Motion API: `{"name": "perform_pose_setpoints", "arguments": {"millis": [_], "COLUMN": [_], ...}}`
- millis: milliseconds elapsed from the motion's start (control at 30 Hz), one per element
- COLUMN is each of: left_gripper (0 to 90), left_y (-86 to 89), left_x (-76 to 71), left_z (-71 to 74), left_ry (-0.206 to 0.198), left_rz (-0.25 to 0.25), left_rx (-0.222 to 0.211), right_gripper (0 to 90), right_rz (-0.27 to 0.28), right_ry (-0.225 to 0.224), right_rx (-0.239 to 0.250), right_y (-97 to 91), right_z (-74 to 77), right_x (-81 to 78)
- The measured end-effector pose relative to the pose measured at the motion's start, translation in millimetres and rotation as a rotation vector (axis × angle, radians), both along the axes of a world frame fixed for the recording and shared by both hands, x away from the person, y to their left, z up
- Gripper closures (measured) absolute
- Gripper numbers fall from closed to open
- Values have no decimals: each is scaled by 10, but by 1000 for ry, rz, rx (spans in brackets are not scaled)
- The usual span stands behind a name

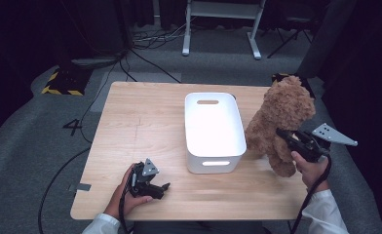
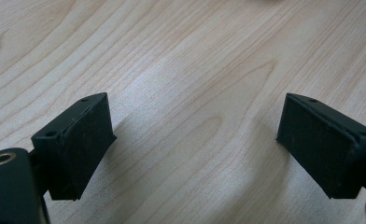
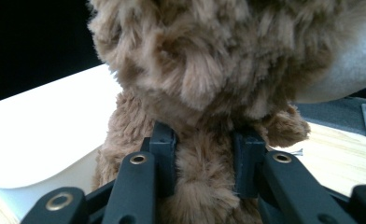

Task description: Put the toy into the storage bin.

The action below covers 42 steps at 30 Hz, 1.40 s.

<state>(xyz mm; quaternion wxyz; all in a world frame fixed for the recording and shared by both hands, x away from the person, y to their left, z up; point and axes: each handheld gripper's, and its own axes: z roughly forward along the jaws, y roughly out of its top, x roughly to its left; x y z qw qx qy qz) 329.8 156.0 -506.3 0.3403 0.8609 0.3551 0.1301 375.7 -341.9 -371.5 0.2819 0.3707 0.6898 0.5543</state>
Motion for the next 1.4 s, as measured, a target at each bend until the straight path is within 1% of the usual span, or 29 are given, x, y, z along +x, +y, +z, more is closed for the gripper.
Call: {"name": "perform_pose_setpoints", "arguments": {"millis": [300, 533, 633, 733, 767, 1000, 1233, 1400], "left_gripper": [106, 106, 106, 106, 106, 106, 106, 106], "left_y": [0, -1, -1, -2, -1, 0, 0, -1], "left_x": [0, 1, 5, 4, 4, 6, 6, 9], "left_z": [0, -1, 0, 0, 0, 1, 1, 0], "left_ry": [1, 1, 2, 2, 2, 1, 1, 0], "left_rz": [0, 0, 0, 0, 0, -2, -2, -2], "left_rx": [-1, -3, 0, 0, 0, 2, 2, 1], "right_gripper": [702, 727, 730, 732, 733, 733, 734, 736], "right_rz": [-2, -6, -11, -19, -21, -19, -5, 6], "right_ry": [-9, -14, -25, -47, -52, -76, -89, -112], "right_rx": [-3, -15, -17, -4, 3, 8, 8, 3], "right_y": [35, 81, 74, 58, 57, 50, 76, 121], "right_z": [59, 83, 138, 208, 222, 310, 411, 491], "right_x": [21, 19, 18, -2, -8, -33, -55, -92]}}
